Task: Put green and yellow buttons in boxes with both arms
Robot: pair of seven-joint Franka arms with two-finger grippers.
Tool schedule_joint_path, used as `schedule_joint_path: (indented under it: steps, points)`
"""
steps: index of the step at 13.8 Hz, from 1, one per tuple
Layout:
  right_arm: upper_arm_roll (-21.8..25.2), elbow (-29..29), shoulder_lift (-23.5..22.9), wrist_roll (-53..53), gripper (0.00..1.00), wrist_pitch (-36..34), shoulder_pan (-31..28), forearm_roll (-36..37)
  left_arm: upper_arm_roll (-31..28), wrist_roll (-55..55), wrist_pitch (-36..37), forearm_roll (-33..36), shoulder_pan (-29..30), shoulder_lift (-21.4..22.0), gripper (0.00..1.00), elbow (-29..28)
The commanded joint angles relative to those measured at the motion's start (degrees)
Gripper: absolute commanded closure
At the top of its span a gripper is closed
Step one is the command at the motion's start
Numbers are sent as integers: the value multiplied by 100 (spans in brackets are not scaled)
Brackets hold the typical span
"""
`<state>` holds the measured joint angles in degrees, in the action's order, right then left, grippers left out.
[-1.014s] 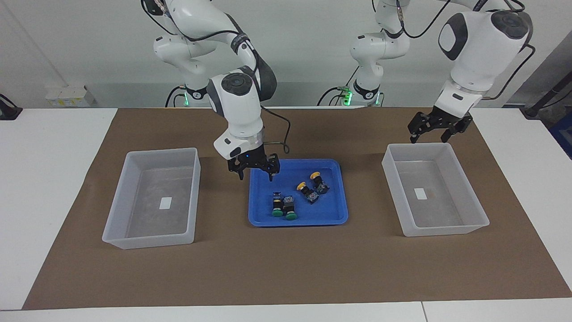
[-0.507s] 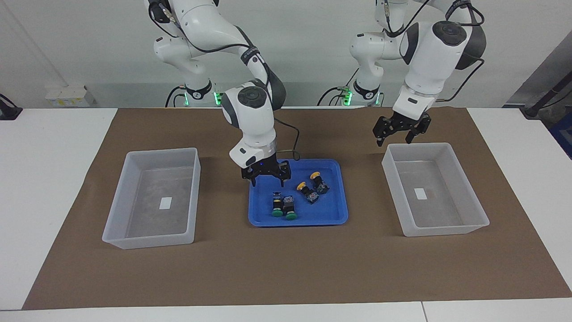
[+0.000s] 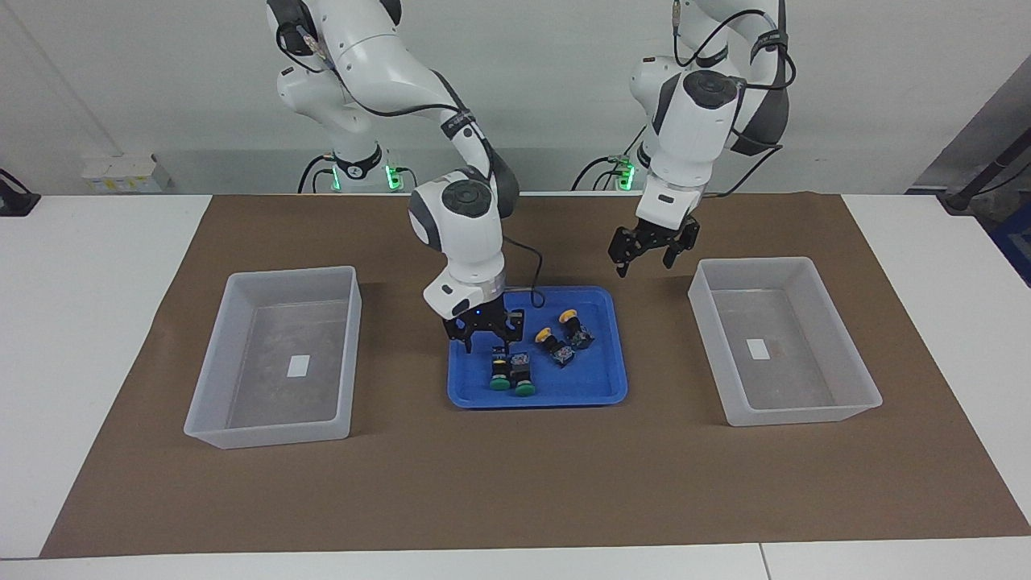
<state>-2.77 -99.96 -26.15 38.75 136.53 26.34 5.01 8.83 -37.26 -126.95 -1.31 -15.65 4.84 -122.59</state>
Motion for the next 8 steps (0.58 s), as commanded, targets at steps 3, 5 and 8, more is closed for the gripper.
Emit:
schedule_joint_path:
  steps: [3, 5, 8]
  points:
    - [-5, 38, -153, 186, 28, 339, 73, 289, -92, -904, -1329, -36, -316, -308, 0, -484]
    - [-5, 12, -180, 185, 28, 331, 90, 430, -92, -1011, -1507, -45, -316, -334, 3, -582]
    - [-5, -32, -180, 194, 35, 304, 99, 448, -74, -1177, -1867, -63, -351, -466, 10, -695]
